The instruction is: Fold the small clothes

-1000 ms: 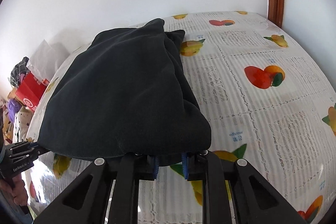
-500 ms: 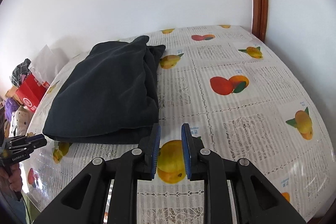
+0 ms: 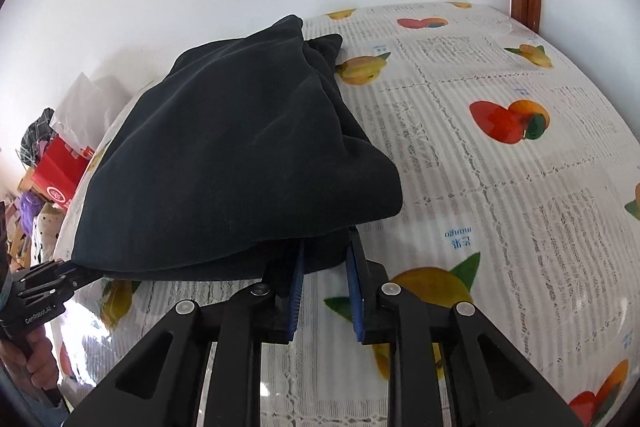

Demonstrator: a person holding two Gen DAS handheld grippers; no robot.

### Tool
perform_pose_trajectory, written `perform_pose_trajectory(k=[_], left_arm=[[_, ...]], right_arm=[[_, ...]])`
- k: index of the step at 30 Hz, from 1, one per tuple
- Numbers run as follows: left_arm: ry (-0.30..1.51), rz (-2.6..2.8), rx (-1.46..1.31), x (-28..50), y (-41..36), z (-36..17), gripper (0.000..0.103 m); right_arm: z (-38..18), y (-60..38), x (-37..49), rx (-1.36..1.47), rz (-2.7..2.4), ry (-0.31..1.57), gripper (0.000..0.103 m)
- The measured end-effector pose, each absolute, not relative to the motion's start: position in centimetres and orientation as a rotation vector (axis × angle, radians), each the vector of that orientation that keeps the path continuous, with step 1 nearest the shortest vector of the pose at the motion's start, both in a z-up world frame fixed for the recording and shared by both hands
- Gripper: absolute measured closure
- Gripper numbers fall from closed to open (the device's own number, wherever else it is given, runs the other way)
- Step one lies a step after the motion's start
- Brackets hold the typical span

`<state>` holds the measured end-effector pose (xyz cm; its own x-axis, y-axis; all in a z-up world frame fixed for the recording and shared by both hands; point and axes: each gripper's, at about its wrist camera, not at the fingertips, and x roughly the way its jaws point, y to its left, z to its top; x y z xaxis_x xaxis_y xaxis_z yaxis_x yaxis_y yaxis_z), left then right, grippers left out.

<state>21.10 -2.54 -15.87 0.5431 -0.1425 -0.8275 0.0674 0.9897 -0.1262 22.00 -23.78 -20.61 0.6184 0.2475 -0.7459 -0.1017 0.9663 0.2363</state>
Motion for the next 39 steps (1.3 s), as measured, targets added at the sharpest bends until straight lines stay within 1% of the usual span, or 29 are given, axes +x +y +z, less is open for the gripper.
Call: perform_pose_trajectory(k=[5, 7, 14, 15, 17, 18, 20, 21, 24, 28, 29, 39], left_arm=[[0.979, -0.073, -0.132, 22.5, -1.9, -16.5, 0.079], [0.984, -0.070, -0.124, 22.4, -1.9, -16.4, 0.077], [0.973, -0.106, -0.149, 19.7, -0.4, -15.2, 0.077], [0.960, -0.113, -0.153, 19.4, -0.3, -14.8, 0.076], [0.930, -0.127, -0.162, 19.0, -0.4, -13.7, 0.067], [0.913, -0.133, -0.161, 19.0, -0.6, -13.2, 0.064], [0.883, -0.130, -0.146, 19.3, -1.2, -12.4, 0.062], [0.876, -0.124, -0.140, 19.8, -1.5, -12.2, 0.062], [0.872, -0.100, -0.143, 21.4, -2.3, -12.7, 0.063], [0.936, -0.052, -0.145, 22.1, -2.5, -14.6, 0.062], [0.935, -0.045, -0.150, 21.8, -2.4, -14.8, 0.062], [0.933, -0.019, -0.149, 19.6, -2.8, -13.3, 0.062]], right_arm=[[-20.9, -24.3, 23.8, 0.226, 0.223, 0.879, 0.083], [-20.7, -24.6, 23.9, 0.226, 0.227, 0.890, 0.083], [-17.9, -27.7, 20.7, 0.194, 0.152, 0.809, 0.081], [-17.3, -28.1, 20.5, 0.206, 0.155, 0.791, 0.081], [-16.0, -28.2, 20.3, 0.230, 0.175, 0.754, 0.079], [-15.4, -28.0, 20.4, 0.237, 0.187, 0.733, 0.078], [-14.7, -27.1, 20.8, 0.235, 0.202, 0.698, 0.070], [-14.7, -26.6, 21.2, 0.228, 0.204, 0.694, 0.069], [-15.9, -24.7, 22.7, 0.208, 0.192, 0.729, 0.069], [-18.5, -24.5, 23.5, 0.171, 0.095, 0.852, 0.069], [-18.7, -24.9, 23.1, 0.193, 0.109, 0.850, 0.069], [-16.9, -25.4, 19.6, 0.189, 0.059, 0.844, 0.069]])
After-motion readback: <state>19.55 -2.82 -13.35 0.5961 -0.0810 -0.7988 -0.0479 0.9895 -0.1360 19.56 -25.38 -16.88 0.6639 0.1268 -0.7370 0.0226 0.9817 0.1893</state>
